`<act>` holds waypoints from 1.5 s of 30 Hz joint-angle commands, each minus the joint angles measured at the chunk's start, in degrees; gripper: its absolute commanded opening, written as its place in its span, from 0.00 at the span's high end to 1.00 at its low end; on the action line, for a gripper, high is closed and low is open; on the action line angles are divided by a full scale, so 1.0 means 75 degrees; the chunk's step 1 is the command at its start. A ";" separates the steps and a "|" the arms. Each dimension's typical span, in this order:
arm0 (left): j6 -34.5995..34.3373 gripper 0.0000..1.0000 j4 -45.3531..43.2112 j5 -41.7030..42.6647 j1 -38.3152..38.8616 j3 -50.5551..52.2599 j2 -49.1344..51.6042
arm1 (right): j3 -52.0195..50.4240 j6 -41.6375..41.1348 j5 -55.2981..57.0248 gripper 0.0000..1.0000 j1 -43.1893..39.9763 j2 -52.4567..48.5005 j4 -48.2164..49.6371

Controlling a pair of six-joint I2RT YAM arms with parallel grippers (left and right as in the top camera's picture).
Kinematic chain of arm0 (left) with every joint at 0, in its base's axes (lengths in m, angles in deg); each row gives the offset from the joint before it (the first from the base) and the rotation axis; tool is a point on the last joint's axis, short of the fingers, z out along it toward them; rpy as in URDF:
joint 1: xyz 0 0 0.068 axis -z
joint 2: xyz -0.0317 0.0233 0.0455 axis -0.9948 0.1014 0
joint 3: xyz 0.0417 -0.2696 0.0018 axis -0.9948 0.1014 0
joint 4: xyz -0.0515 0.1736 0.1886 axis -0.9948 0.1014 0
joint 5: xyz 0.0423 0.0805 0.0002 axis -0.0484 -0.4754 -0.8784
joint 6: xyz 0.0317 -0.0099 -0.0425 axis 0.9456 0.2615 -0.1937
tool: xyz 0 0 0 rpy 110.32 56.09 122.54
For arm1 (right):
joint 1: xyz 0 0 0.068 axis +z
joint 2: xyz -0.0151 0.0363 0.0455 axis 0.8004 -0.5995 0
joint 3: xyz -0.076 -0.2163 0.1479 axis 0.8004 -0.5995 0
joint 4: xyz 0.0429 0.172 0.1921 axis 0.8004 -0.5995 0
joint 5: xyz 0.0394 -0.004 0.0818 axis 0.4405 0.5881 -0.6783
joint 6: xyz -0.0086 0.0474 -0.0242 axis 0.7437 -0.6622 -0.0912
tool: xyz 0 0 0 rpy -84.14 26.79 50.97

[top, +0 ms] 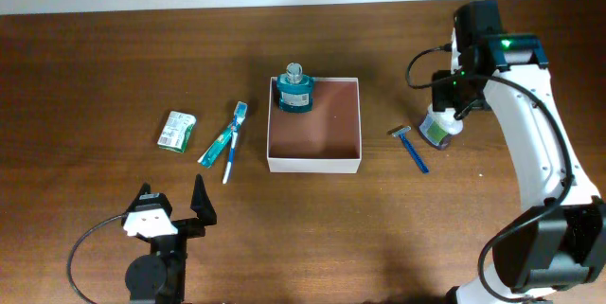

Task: Pack container
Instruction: 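Move the right gripper to the white pump soap bottle and grasp, then carry the soap bottle into the box beside the mouthwash and release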

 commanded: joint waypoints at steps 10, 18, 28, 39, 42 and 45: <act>0.0149 0.01 -0.0020 0.0082 -0.0023 0.0055 -0.0058 | -0.1067 0.0469 -0.0012 0.47 -0.0286 -0.0029 0.1131; 0.0149 0.00 -0.0020 0.0082 -0.0023 0.0055 -0.0058 | -0.1070 0.0463 -0.0347 0.64 -0.0335 -0.0029 0.1247; 0.0149 0.01 -0.0020 0.0082 -0.0023 0.0055 -0.0058 | -0.1061 0.0463 -0.0481 0.89 -0.0329 -0.0026 0.1515; 0.0152 0.01 -0.0020 0.0082 -0.0023 0.0055 -0.0058 | 0.0469 0.0460 -0.1139 0.89 -0.0312 0.0093 0.0860; 0.0149 0.01 -0.0020 0.0082 -0.0023 0.0055 -0.0058 | 0.1244 0.0460 -0.1644 0.88 -0.0312 0.0093 0.0449; 0.0149 0.01 -0.0020 0.0082 -0.0023 0.0055 -0.0058 | 0.1988 0.0425 -0.2142 0.87 -0.0300 0.0093 0.0000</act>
